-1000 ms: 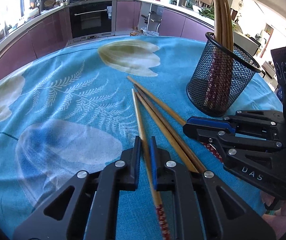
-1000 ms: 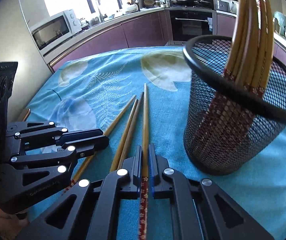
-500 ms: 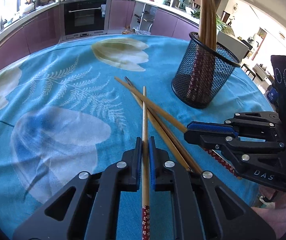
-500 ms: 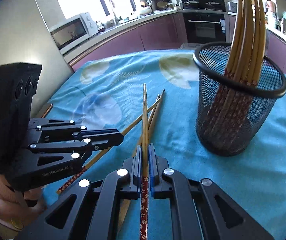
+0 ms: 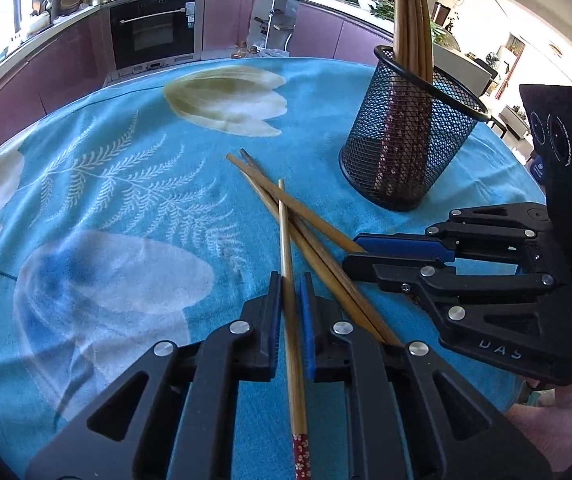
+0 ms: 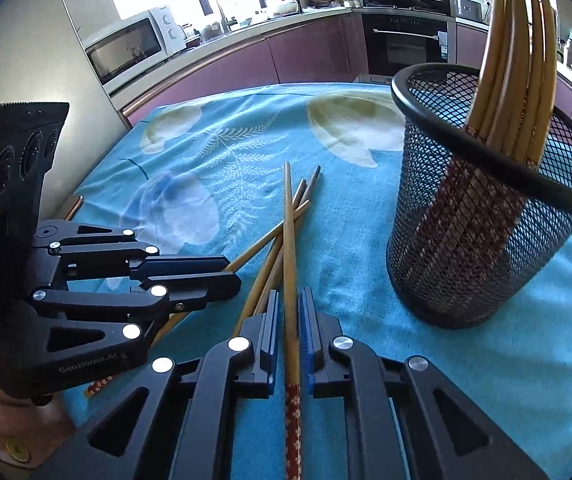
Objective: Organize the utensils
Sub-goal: 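Lift the left gripper's chopstick upright over the mesh cup while the right gripper carries its chopstick there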
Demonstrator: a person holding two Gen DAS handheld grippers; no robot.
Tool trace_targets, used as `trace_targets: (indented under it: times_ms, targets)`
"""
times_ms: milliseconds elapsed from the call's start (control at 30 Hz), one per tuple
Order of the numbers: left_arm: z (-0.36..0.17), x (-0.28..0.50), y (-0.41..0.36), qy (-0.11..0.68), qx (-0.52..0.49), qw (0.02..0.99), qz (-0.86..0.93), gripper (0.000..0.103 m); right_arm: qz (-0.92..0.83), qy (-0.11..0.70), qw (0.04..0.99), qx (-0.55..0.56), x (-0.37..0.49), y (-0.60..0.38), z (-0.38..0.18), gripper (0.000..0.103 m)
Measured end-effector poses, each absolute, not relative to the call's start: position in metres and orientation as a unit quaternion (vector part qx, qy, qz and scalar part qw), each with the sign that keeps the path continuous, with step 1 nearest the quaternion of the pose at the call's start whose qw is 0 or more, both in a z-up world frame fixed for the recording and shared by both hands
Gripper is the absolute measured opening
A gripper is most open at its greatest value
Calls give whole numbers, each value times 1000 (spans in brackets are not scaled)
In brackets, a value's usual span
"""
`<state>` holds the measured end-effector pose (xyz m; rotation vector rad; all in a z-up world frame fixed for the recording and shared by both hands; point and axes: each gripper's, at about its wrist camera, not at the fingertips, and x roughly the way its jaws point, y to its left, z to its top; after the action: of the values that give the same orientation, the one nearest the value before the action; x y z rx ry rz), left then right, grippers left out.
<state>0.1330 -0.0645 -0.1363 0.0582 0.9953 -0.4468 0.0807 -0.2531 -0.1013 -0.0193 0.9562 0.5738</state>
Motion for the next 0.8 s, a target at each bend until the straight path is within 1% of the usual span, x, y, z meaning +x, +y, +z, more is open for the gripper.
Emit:
trace_targets:
  times_ms: [67, 233, 600, 800]
  targets:
    - [-136, 134, -64, 473, 25, 856, -209, 8, 273, 452, 849, -6, 81, -255, -100, 6]
    - [-129, 128, -63, 464, 20, 860, -210, 7, 273, 430, 860, 4, 75, -263, -87, 6]
    - [-71, 110, -56, 408, -18, 872, -269, 7, 269, 362, 892, 26, 53, -291, -37, 6]
    - [-47, 101, -55, 381, -26, 877, -291, 7, 262, 336, 904, 40, 46, -306, -19, 6]
